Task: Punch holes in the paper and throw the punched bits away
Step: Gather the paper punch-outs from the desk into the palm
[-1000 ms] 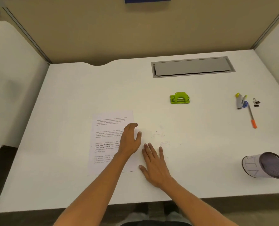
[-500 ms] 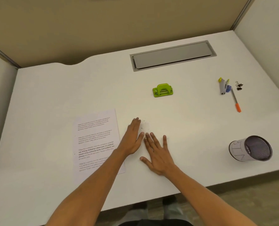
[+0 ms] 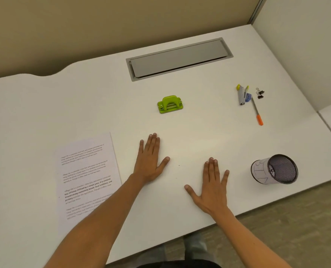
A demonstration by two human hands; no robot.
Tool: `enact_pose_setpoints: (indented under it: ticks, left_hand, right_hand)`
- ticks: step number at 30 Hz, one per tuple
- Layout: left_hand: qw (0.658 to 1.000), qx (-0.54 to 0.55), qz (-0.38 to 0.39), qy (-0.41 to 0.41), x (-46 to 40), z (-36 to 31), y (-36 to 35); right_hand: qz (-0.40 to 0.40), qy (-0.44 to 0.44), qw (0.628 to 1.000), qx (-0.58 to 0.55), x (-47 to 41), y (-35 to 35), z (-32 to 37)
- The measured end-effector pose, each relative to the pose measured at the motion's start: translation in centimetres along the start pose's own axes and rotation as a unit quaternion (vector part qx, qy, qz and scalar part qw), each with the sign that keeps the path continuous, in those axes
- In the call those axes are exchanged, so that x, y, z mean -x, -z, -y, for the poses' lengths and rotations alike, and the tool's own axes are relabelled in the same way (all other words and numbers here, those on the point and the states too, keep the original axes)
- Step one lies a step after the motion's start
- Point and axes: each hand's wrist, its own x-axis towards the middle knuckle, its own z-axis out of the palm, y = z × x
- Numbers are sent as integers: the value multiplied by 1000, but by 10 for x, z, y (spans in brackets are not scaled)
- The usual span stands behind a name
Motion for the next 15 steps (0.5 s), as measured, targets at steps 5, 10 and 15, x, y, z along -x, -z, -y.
enact_pose_setpoints:
  ticks: [5,10,15]
  left_hand:
    - [998,9,8,-56,-3,-30,-11]
    - [995,32,22,-95,10,-60,-26]
    - [985,117,16,-123,20,-85,-29]
  right_hand:
    - [-8,0,1000,-5,-4,1,4]
    - [-14,4,1000,0,-6,0,4]
    - [-5,14,1000,-5,-6,0,1]
